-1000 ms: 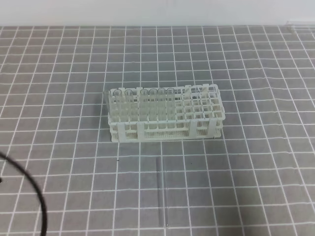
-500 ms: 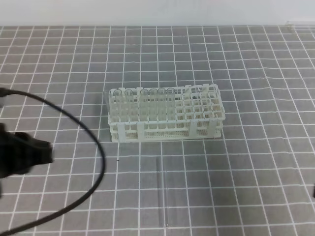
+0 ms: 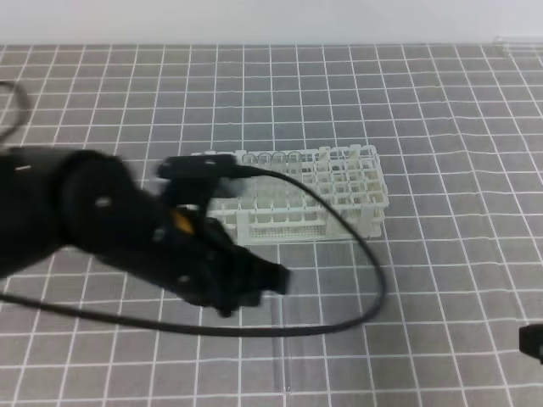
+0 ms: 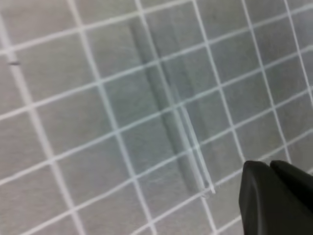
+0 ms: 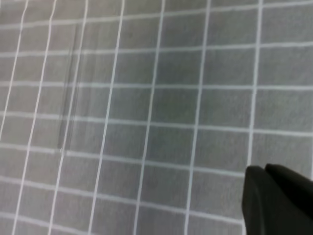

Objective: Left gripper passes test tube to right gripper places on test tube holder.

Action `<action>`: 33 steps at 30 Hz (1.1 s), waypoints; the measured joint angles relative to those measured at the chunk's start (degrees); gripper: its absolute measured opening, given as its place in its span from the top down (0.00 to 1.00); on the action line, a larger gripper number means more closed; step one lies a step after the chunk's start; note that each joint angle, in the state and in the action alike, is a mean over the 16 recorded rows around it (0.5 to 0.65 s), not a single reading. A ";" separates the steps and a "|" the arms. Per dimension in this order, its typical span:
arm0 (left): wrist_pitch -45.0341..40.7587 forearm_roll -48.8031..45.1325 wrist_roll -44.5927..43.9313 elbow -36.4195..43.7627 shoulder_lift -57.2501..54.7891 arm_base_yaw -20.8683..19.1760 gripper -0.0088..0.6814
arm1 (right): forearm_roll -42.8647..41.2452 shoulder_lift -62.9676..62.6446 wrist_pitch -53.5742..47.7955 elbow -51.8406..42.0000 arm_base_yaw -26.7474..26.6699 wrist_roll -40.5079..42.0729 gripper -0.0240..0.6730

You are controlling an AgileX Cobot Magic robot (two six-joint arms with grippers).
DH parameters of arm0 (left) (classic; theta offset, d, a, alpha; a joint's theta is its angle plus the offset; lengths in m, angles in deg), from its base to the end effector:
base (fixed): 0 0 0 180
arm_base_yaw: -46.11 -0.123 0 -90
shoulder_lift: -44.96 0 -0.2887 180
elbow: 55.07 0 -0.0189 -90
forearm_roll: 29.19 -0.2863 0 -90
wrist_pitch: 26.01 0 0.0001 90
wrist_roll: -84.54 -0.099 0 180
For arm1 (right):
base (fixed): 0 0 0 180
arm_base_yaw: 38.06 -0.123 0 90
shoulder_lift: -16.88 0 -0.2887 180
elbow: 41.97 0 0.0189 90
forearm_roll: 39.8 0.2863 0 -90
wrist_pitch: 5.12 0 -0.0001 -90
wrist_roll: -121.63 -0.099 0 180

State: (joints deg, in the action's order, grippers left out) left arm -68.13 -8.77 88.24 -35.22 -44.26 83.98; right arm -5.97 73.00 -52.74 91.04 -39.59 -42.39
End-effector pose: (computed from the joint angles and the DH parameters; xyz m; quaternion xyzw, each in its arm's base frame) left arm 0.2398 -0.2159 0.2531 0.1866 0.9399 -0.2251 0.1764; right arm 0.1722 0.0454 0.2418 -0.0070 0.9355 0.2251 0.2722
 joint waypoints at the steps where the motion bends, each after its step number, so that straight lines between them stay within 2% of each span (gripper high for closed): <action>1: -0.59 -0.76 1.20 -1.50 -1.47 1.59 0.99 | -0.04 0.03 -0.18 0.01 0.00 0.19 0.98; 7: -4.34 -4.90 6.30 -9.16 -9.00 8.42 0.99 | 0.00 0.00 -1.35 0.04 0.00 1.22 0.98; 12: -7.23 -7.07 7.52 -13.38 -13.33 11.11 0.97 | -0.01 0.00 -1.83 0.04 0.00 1.34 0.98; 18: -9.83 -7.54 6.85 -15.82 -17.13 11.64 0.81 | -0.09 0.00 -1.95 0.04 0.00 1.35 0.98; 23: -11.50 -8.24 6.34 -16.76 -19.29 11.61 0.62 | -0.16 0.00 -1.88 0.04 0.00 1.35 0.98; 28: -12.33 -10.89 9.37 -17.14 -20.71 11.60 0.43 | -0.19 0.00 -1.74 0.04 0.00 1.35 0.98; 33: -12.69 -13.93 13.27 -17.16 -21.89 11.61 0.36 | -0.12 0.00 -1.52 0.04 0.00 1.35 0.98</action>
State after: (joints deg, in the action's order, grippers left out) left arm -80.82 -22.70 101.50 -52.38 -66.14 95.59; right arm -6.09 73.00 -54.26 91.08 -39.59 -41.04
